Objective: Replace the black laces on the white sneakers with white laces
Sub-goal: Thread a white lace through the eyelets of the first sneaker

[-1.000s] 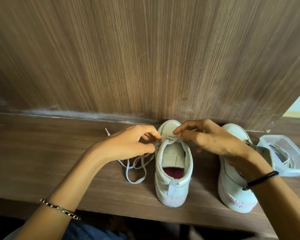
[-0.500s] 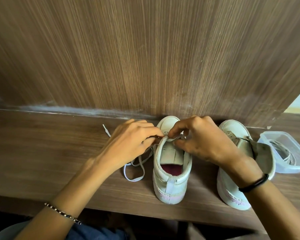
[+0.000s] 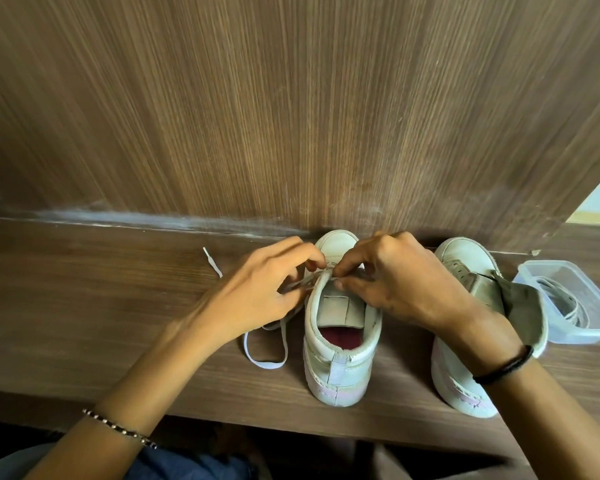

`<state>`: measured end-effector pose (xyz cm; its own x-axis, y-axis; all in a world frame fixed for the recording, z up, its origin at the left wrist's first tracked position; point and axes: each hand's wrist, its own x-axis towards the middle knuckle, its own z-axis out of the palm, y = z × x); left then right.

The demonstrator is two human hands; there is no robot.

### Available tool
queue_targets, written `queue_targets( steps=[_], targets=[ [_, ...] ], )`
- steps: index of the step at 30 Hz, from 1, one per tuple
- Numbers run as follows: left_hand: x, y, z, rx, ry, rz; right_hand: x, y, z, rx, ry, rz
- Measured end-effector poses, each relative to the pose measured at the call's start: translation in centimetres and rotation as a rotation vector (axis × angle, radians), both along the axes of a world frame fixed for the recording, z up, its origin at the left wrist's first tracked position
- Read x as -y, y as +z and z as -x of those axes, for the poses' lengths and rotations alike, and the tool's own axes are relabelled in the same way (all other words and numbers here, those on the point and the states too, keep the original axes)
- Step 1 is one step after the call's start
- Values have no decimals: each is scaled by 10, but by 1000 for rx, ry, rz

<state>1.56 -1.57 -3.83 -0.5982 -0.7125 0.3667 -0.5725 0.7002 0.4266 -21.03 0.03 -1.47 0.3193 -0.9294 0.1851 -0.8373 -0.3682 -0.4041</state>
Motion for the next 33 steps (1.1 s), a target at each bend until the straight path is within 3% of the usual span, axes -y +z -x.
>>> queue_targets(
  steps=[3,6,14,20,23,26,33],
  targets=[
    [0,-4,1,147,38,395,-1,0,1,-26,9,3],
    [-2,-10,-1,171,26,609,-2,0,2,-26,22,31],
    [-2,-17,-2,133,45,757,-2,1,2,-52,46,79],
    [0,-22,-2,213,48,816,-1,1,2,-93,69,108],
    [-1,-21,2,213,83,690,-1,1,3,-112,78,105],
    [1,-18,6,175,125,422,-1,0,3,-124,73,101],
    [-2,-8,13,-276,126,-525,-1,-1,5,-55,68,-2]
  ],
)
